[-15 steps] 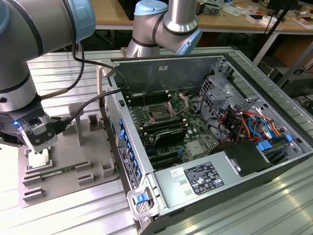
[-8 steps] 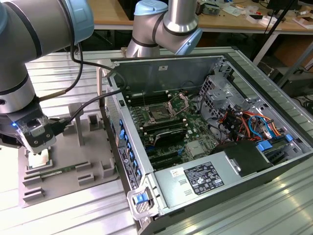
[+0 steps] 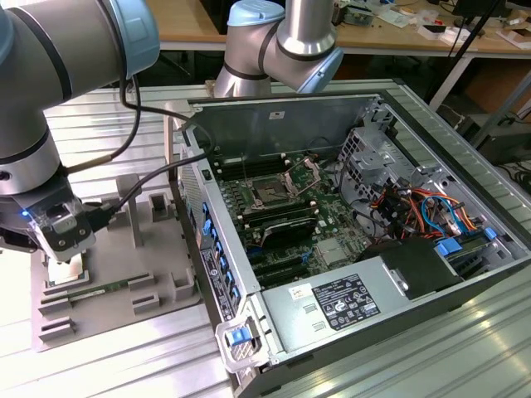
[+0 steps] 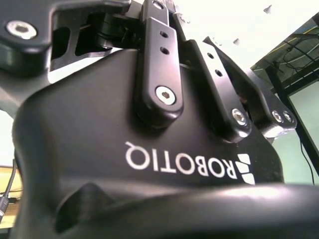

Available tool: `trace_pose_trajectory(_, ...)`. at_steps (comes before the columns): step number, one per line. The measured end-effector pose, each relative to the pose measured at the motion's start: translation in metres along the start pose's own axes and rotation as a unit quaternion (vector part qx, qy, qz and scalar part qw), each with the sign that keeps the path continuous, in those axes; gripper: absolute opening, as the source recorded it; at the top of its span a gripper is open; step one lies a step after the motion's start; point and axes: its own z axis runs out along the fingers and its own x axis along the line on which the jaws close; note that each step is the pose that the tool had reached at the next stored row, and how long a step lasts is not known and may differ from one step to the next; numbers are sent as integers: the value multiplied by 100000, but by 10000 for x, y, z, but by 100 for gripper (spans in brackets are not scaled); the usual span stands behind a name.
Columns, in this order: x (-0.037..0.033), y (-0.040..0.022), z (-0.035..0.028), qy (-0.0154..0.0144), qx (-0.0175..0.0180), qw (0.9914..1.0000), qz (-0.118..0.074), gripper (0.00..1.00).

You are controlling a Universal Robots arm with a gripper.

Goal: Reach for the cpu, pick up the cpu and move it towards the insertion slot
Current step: 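Pick up the cpu and move it towards the insertion slot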

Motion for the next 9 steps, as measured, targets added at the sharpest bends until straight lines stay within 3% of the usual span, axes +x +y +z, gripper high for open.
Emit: trace_pose_trajectory(9, 0, -2, 30, 0, 2, 100000, -1, 11)
